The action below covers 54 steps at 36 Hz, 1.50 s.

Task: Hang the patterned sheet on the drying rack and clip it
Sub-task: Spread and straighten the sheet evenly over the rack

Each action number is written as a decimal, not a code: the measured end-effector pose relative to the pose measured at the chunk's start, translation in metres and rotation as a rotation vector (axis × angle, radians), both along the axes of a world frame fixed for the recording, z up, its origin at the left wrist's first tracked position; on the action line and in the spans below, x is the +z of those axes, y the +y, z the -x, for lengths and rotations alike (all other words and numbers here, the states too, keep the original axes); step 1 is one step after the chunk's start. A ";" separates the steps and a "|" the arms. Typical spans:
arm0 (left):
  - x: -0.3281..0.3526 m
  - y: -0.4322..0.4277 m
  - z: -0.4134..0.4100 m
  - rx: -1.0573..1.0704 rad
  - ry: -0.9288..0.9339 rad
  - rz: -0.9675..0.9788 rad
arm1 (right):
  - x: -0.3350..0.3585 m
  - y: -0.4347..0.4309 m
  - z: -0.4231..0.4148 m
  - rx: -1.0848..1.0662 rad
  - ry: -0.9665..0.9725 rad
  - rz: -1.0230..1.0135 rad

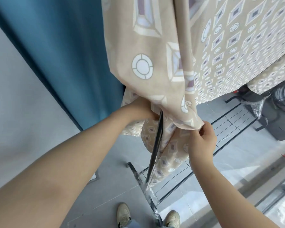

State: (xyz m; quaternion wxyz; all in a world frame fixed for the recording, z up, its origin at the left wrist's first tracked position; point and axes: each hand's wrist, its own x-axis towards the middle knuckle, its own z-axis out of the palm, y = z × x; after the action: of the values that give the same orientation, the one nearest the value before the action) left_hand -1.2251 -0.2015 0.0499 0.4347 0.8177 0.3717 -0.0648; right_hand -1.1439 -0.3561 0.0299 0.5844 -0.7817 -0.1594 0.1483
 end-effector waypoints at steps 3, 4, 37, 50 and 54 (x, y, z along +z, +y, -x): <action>-0.004 -0.011 -0.001 0.053 -0.086 -0.097 | 0.000 -0.002 -0.001 -0.001 -0.006 0.004; -0.010 -0.010 -0.001 0.107 -0.101 -0.139 | 0.000 -0.003 -0.001 0.001 -0.005 0.005; -0.012 -0.032 0.152 0.397 -0.173 -0.412 | 0.000 -0.024 0.055 0.296 -0.041 0.077; -0.036 -0.057 0.165 0.502 -0.145 -0.230 | -0.005 -0.026 0.067 0.368 -0.087 0.067; -0.048 -0.062 0.171 0.395 -0.023 -0.258 | -0.005 -0.024 0.071 0.393 -0.077 0.063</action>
State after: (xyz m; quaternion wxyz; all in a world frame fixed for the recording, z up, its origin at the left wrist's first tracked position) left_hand -1.3956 -0.2639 0.0023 0.3352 0.7787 0.5245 0.0787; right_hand -1.2153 -0.3802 0.0248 0.5130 -0.7586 -0.3262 0.2344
